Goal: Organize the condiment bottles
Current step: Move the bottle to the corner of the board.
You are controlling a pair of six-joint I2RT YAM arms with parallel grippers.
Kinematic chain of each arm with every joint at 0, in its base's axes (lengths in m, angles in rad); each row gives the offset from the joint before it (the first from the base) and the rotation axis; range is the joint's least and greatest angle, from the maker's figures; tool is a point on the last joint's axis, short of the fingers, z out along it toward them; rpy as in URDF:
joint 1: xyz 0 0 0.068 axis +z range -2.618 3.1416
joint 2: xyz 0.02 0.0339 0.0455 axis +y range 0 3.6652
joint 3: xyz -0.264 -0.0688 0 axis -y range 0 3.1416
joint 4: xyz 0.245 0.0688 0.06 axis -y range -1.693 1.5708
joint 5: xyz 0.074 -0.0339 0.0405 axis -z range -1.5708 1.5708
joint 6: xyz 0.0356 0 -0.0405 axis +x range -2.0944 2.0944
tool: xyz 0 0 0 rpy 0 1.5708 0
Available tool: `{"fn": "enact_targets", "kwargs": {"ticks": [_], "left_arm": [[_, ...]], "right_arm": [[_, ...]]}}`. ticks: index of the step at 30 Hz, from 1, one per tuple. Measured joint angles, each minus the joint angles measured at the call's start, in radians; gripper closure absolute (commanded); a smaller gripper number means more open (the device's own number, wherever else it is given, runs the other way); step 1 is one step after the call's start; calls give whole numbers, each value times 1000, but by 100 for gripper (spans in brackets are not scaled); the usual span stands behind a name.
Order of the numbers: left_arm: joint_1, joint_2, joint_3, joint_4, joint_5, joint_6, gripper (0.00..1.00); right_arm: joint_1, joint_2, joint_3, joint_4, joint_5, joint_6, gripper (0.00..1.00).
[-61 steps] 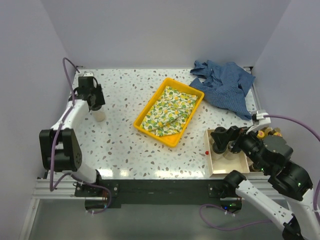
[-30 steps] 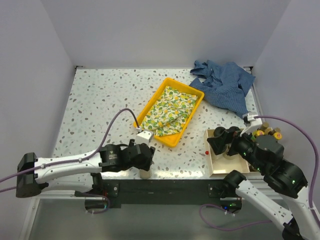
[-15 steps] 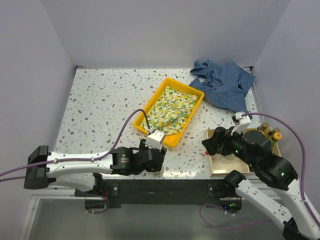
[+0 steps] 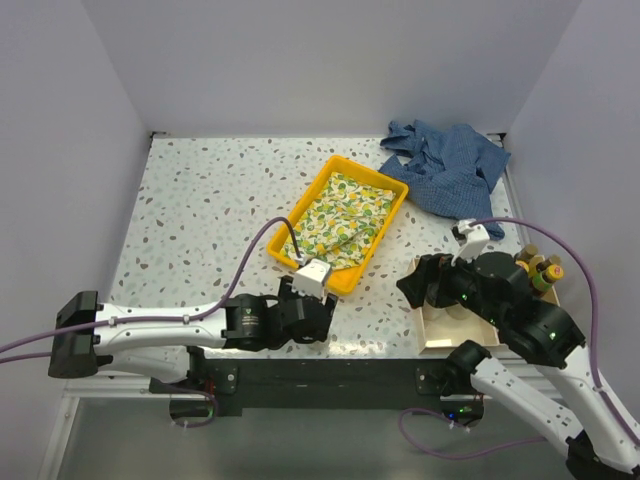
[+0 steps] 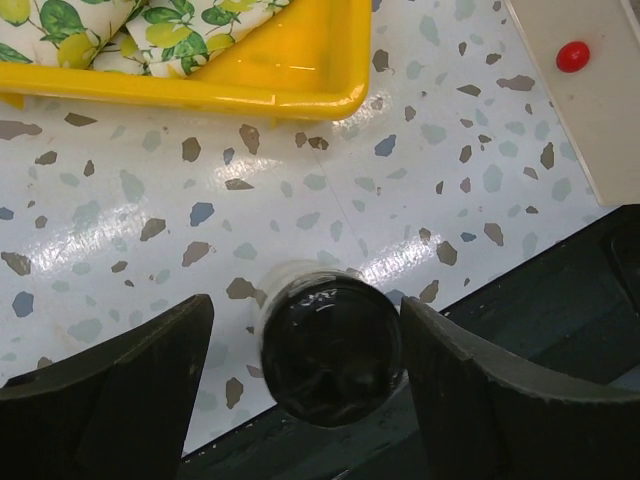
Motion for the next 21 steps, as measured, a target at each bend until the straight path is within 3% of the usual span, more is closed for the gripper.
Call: {"fn": "enact_targets", "kwargs": {"ticks": [4,13,16,21], "left_arm": [[0,0,1,13,2,2,0],[43,-9,113,-27,7,44,0],[173,-47,143,-8,63,109,0],[510,-106,179,31,186,249,0]], "right_arm": [[0,14,0,-1,-1,1,2],[0,99,0,10,-59,6,4],[1,153,0,22,-80,9,5],[52,232,0,65,-91,35,5]]}}
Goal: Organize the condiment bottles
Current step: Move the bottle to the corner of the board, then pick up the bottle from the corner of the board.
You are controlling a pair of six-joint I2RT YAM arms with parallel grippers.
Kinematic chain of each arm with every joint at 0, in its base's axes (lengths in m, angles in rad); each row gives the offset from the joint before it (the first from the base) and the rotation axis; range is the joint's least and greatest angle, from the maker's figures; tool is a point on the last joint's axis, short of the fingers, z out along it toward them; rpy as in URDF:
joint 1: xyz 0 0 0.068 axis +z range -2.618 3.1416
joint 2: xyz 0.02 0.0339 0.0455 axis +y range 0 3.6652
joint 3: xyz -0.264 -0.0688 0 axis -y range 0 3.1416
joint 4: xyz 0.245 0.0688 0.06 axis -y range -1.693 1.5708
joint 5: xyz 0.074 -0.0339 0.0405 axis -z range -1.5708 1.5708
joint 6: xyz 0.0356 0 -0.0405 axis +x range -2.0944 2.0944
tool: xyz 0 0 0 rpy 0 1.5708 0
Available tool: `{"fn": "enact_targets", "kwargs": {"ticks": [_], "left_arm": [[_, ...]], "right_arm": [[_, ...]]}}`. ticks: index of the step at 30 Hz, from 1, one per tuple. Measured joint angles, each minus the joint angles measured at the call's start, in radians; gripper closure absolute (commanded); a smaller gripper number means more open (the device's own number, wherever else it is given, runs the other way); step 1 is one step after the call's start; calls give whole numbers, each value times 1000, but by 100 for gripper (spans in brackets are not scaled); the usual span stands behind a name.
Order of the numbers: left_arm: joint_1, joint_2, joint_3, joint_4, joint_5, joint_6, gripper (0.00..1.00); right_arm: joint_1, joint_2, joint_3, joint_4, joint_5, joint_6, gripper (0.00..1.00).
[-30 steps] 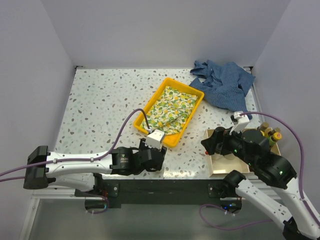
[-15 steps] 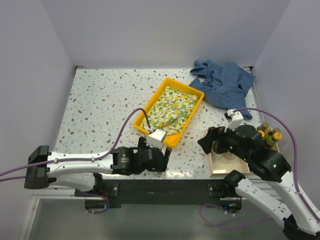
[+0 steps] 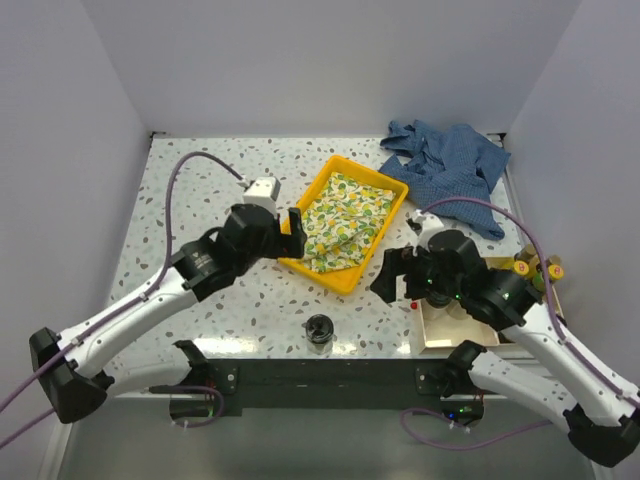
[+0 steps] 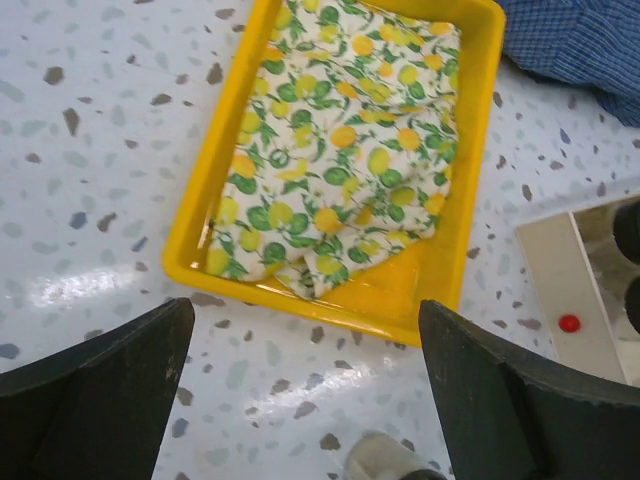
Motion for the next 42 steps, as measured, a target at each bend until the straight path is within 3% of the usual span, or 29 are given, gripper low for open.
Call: {"fn": "enact_targets", "kwargs": {"ticks": [6,12,23,32,37,42], "left_arm": [[355,34,29,39,152,152,0],[450,72,-45,87,154,269,0],[456,83,-76,79,117,340,0],[457,69,-82,80,114,353,0],[457,68,-82,79,114,354,0],[457,59,-85,79,115,354,0]], "right_arm": [[346,169,31,45,138,58,3],[579,386,84,88,265,111,2],[668,619,157,152,348,129,5],[685,743,199,132,401,160,21],[685,743,209,90,427,208,44],[685,736,210,58,437,255,52]]}}
